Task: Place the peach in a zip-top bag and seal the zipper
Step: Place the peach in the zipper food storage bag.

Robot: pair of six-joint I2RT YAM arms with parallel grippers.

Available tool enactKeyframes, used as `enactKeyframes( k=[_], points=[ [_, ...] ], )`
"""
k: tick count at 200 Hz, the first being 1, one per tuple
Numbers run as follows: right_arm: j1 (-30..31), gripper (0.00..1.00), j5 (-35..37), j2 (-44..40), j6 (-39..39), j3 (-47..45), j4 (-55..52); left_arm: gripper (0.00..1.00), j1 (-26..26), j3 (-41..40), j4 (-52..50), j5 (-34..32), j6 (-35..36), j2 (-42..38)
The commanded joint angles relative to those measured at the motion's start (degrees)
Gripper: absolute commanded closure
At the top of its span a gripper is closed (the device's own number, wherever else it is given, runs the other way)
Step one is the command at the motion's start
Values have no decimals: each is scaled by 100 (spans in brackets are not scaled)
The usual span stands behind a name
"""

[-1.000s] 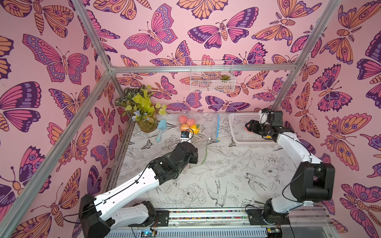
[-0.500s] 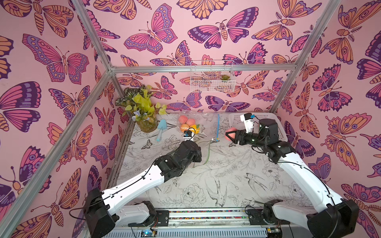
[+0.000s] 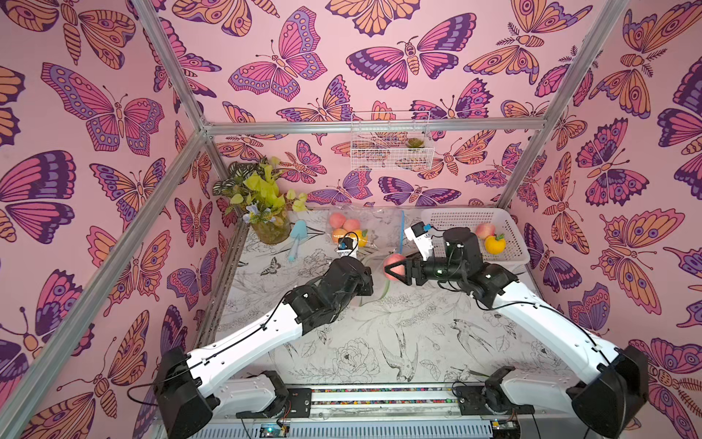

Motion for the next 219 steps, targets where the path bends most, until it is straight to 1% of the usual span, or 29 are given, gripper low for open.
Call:
enactKeyframes(
  k=[1, 39, 61, 124, 153, 197, 219],
  points=[
    [151, 36, -91, 217, 163, 14, 253, 100, 34, 107, 155, 169, -20, 55],
    [295, 36, -14, 507, 239, 3, 369, 100, 34, 85, 267, 347, 6, 18],
    [329, 36, 163, 646, 265, 45, 335, 100, 29, 80, 352, 501, 66, 0],
    [549, 33, 1498, 887, 143, 432, -372, 100, 30, 43, 515, 884, 77, 22],
    [646, 26, 1785, 942, 99, 548, -495, 100, 25, 41, 574, 978, 76, 62],
    [693, 14, 1751, 997, 18, 620, -538, 100, 34, -16, 589, 883, 46, 44],
    [716, 10, 1769, 981, -64, 645, -551, 100, 34, -42, 586, 822, 58, -5]
  ],
)
